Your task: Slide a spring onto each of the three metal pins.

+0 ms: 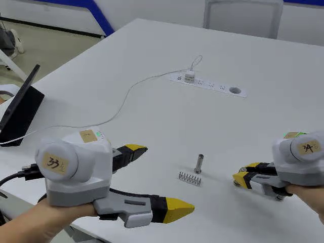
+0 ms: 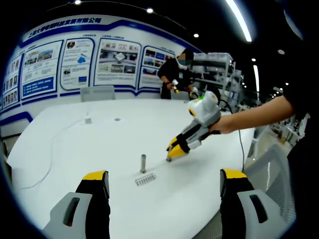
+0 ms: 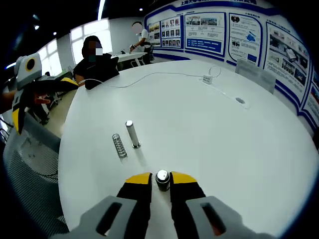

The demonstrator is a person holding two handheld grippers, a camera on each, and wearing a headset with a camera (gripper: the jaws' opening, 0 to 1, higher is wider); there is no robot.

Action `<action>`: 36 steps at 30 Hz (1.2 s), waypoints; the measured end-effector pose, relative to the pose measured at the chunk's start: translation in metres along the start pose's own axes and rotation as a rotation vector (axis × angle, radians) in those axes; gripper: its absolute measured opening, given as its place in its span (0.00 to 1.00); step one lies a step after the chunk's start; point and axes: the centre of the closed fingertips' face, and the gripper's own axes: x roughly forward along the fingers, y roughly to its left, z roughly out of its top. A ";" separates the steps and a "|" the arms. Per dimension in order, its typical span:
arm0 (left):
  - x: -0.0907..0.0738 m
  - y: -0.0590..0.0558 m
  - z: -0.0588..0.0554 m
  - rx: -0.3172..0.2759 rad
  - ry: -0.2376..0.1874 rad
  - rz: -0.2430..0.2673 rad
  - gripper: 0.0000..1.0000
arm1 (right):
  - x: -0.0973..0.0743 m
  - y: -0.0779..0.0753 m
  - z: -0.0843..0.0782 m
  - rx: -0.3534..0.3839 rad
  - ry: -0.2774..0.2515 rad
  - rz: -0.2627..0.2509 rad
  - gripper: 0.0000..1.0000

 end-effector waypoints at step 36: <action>-0.006 -0.005 0.006 0.027 -0.009 0.005 0.93 | -0.029 0.009 0.053 0.015 -0.133 -0.013 0.22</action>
